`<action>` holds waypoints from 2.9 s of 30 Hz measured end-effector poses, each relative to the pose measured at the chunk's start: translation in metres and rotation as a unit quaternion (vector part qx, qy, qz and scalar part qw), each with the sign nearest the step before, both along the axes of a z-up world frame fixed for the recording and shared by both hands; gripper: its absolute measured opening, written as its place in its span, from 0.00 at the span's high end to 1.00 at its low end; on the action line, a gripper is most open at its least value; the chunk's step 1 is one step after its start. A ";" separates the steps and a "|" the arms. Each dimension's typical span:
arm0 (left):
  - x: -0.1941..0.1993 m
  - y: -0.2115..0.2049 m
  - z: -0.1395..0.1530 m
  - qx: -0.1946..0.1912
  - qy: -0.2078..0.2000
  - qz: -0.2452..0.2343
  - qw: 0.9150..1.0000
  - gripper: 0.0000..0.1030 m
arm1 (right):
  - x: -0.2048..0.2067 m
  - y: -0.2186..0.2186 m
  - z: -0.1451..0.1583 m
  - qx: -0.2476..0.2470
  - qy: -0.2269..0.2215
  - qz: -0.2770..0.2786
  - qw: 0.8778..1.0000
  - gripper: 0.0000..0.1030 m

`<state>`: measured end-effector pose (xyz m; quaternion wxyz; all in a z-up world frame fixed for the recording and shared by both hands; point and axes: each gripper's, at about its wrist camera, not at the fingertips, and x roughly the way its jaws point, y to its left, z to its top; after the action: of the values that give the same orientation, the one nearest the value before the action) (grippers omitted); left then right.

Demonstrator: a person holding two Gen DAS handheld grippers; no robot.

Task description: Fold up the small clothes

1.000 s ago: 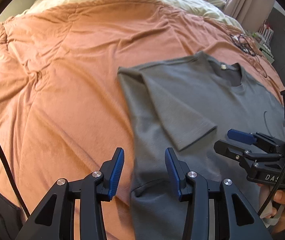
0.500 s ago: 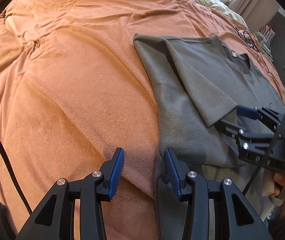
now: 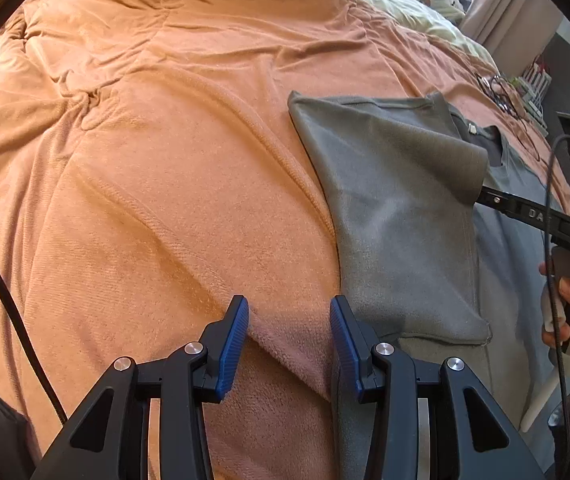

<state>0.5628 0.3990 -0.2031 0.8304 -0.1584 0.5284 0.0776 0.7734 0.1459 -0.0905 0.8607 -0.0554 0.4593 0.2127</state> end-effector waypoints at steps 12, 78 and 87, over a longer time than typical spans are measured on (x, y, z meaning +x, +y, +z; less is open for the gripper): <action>0.011 -0.021 0.002 -0.011 -0.006 -0.017 1.000 0.57 | 0.008 -0.006 -0.011 0.095 0.060 0.061 0.992 0.51; 0.168 0.017 -0.022 0.045 -0.061 0.007 0.997 0.92 | 0.021 -0.006 -0.018 0.084 0.067 0.040 0.993 1.00; 0.169 0.025 -0.032 0.057 -0.062 0.028 0.996 0.88 | 0.026 0.001 -0.023 0.082 0.052 0.036 0.995 1.00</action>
<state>0.7315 0.4238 -0.2348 0.8669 -0.1299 0.4659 0.1207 0.7994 0.1468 -0.1131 0.8290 0.0098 0.4821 0.2831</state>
